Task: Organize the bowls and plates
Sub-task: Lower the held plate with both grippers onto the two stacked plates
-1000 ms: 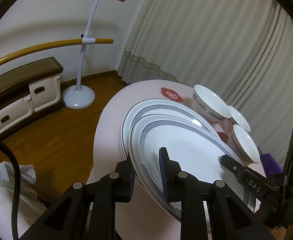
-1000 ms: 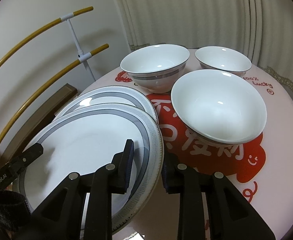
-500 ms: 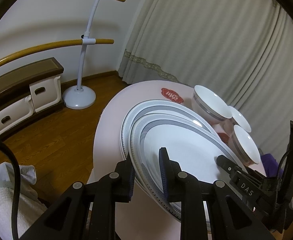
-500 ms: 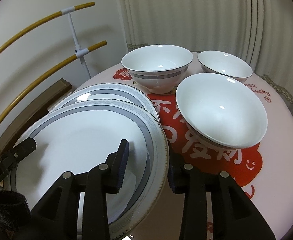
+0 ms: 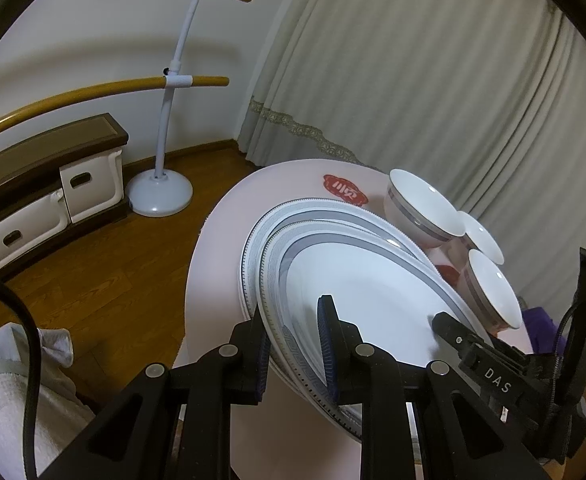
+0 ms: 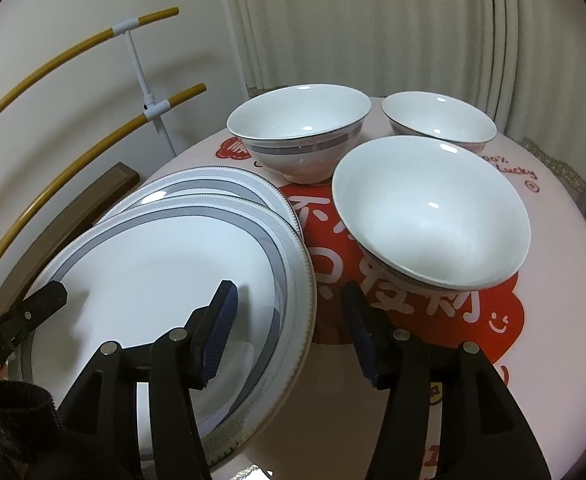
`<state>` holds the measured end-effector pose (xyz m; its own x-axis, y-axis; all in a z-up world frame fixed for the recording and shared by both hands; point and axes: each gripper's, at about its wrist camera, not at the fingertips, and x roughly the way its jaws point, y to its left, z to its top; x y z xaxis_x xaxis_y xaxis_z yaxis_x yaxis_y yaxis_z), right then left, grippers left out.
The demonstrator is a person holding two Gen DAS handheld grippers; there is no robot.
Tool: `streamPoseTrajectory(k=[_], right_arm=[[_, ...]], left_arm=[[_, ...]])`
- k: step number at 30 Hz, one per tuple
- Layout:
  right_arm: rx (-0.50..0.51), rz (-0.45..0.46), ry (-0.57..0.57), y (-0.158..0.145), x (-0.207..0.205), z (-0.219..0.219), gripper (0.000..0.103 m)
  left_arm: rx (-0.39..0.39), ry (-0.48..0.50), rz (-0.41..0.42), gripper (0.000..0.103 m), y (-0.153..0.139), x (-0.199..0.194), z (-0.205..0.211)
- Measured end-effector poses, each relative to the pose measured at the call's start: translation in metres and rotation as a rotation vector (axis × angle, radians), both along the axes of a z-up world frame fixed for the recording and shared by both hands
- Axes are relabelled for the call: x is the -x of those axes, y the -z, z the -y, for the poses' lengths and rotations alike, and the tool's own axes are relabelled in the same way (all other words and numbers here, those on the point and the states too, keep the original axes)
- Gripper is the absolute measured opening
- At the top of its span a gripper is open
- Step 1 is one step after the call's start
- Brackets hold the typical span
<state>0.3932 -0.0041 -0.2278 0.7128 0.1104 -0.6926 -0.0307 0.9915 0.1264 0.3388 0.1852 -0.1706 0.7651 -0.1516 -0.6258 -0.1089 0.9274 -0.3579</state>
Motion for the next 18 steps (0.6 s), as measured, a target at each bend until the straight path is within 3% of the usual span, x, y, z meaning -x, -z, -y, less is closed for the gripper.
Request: streamPoseTrajectory(k=[12,18], right_arm=[[-0.136,-0.015,-0.029,0.006,-0.003,0.011,0.055],[-0.22,-0.015,-0.054,0.009,-0.004,0.016,0.043]], left_arm=[[-0.001,0.008,0.0,0.019,0.002,-0.001,-0.003],[0.002,0.013,0.01,0.02,0.003,0.003,-0.003]])
